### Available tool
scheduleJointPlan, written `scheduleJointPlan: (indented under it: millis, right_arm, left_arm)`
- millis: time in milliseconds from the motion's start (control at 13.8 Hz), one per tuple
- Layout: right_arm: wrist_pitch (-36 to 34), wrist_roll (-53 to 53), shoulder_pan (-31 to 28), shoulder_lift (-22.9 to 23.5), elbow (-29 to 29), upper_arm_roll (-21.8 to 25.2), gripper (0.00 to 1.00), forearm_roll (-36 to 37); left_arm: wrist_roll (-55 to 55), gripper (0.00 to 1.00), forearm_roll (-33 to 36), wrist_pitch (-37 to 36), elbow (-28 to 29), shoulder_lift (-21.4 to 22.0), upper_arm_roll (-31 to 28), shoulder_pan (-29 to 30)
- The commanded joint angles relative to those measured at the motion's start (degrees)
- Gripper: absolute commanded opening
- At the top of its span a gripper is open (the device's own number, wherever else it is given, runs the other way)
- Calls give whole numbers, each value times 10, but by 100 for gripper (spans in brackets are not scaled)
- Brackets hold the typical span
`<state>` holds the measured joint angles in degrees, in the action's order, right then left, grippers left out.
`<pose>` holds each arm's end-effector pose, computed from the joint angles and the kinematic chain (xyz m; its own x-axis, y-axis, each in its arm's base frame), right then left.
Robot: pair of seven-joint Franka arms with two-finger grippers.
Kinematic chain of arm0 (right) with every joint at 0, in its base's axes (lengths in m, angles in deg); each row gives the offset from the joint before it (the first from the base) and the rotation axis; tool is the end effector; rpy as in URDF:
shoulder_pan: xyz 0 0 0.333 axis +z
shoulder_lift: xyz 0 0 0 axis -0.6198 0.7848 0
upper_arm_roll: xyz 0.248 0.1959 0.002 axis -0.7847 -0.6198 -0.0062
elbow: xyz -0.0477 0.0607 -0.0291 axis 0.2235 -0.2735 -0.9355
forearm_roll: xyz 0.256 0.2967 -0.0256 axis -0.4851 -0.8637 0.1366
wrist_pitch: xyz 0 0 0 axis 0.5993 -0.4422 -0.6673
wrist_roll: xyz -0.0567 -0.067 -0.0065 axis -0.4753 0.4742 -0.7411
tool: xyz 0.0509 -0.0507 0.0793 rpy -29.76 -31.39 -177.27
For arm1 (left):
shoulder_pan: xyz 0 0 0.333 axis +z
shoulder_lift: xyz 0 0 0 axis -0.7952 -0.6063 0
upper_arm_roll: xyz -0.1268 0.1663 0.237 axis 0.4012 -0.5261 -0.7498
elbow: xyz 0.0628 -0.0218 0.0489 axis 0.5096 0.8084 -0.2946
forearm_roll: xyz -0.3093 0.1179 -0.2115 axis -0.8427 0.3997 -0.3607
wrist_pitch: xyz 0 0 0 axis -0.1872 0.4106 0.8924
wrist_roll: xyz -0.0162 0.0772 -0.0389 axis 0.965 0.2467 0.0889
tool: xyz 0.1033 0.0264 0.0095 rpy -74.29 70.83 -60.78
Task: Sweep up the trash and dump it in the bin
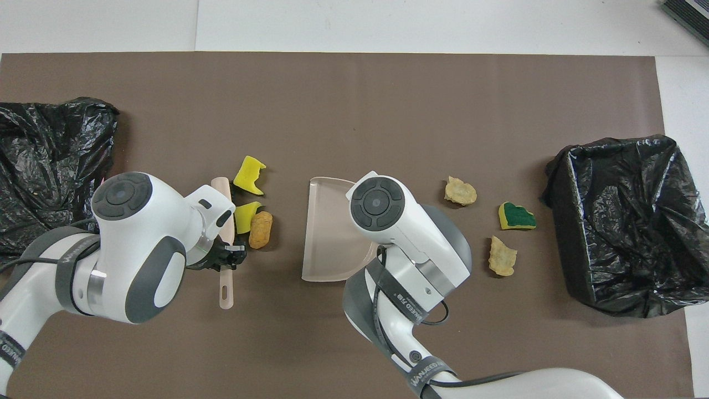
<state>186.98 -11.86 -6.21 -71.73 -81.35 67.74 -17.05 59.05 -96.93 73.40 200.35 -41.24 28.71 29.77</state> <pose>0.5166 0.3279 0.3488 0.0934 0.9674 -0.2356 0.9949 -0.0994 -0.0141 0.4539 -0.2231 0.3669 0.9729 0.0345 -0.2285 0.0427 -0.9986 0.0311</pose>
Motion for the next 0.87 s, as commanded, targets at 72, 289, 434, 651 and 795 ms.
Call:
scheduleJointPlan:
  millis: [72,289,434,651,795]
  right_arm:
    - [-4,4,7,-2,-15,-2,0,9]
    - [-3,4,7,-2,-15,-2,0,9]
    - [-5,4,7,-2,-15,-2,0,9]
    - [-8,4,8,-2,-14,-2,0,10]
    - [-11,4,8,-2,-11,-2,0,20]
  left_arm:
    - [-25,0,-32,11,13,15,-7,-60]
    - [-44,0,-57,-2,9,18,-5,-100]
    - [-37,0,-57,-45,-13,16,-6,-110]
    - [1,0,-54,-95,-44,32,-10,-101]
    - [50,0,-17,-130,-71,37,-11,-70]
